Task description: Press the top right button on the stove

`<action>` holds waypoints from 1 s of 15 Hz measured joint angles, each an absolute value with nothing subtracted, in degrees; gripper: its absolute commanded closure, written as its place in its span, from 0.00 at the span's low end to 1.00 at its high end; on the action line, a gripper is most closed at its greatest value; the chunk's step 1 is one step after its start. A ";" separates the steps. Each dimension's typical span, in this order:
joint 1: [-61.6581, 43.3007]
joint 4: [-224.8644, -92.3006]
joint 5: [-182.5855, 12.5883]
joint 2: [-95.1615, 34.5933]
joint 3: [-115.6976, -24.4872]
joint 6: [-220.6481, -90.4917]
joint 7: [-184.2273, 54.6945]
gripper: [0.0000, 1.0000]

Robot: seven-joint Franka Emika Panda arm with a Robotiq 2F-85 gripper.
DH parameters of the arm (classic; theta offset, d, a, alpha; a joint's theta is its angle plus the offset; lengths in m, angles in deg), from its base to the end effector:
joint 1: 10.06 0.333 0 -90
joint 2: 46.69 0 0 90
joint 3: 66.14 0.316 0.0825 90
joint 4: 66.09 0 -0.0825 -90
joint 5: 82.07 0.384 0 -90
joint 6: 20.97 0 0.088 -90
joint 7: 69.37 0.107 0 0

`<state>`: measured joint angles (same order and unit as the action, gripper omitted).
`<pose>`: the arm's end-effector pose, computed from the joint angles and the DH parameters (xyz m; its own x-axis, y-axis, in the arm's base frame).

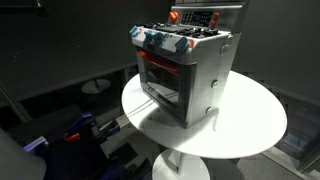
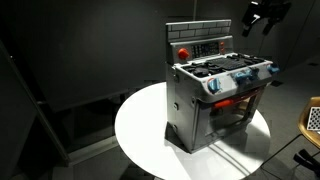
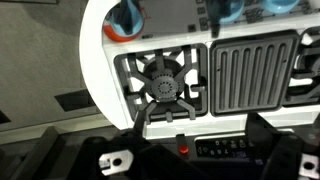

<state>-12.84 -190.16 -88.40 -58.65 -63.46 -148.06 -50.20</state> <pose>0.5148 -0.0033 0.5106 0.9241 -0.2634 0.2768 -0.2802 -0.9597 0.0221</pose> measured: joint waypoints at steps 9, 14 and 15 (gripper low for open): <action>-14.02 -183.85 -102.73 -49.11 -64.14 -155.03 -37.88 0.00; -13.72 -179.75 -107.45 -44.40 -65.28 -155.05 -33.32 0.00; -13.58 -179.04 -107.85 -43.55 -65.53 -155.05 -32.75 0.00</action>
<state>-13.58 -179.04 -107.85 -43.55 -65.53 -155.05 -32.75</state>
